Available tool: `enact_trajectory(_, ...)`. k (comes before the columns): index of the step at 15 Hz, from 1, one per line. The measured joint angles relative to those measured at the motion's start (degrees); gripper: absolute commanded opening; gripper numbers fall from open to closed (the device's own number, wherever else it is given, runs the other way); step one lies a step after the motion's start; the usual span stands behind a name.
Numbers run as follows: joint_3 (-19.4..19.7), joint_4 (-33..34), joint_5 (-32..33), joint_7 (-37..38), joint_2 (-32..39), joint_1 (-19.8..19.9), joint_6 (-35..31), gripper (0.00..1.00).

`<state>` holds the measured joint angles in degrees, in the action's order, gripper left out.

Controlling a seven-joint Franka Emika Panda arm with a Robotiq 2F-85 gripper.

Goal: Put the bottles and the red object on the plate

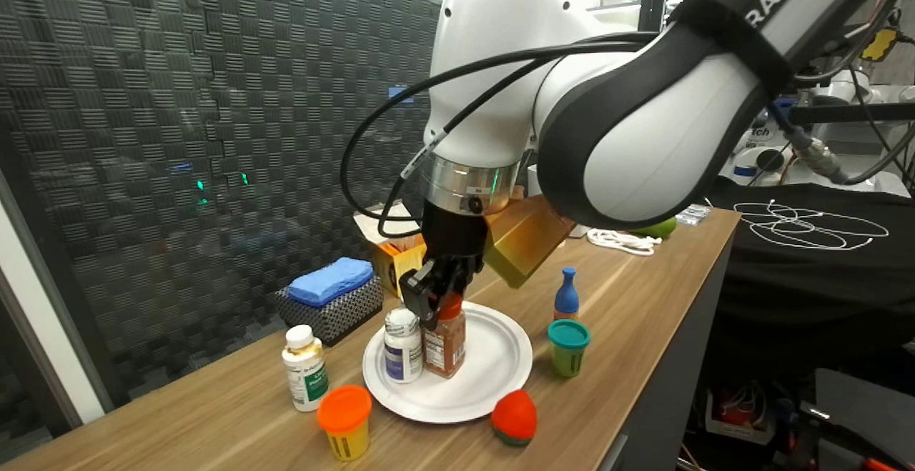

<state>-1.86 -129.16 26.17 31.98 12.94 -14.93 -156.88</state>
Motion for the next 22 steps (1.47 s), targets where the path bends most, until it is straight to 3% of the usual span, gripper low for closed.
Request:
enact_trajectory(5,0.4,1.4,2.1,1.1,1.1,0.0,-0.1,0.25)
enact_trajectory(7,0.5,1.8,2.7,1.2,1.3,0.0,-0.1,0.45)
enact_trajectory(8,0.5,1.9,2.8,1.2,1.4,0.0,-0.1,0.75)
enact_trajectory(9,0.5,2.0,2.9,1.2,1.5,0.0,-0.1,0.76)
enact_trajectory(13,0.6,2.0,2.9,1.2,1.6,0.0,-0.1,1.0)
enact_trajectory(18,0.2,4.1,1.5,1.3,0.6,-1.0,1.6,1.0)
enact_trajectory(22,-2.3,8.0,-2.5,1.2,-0.1,-2.8,8.1,1.0)
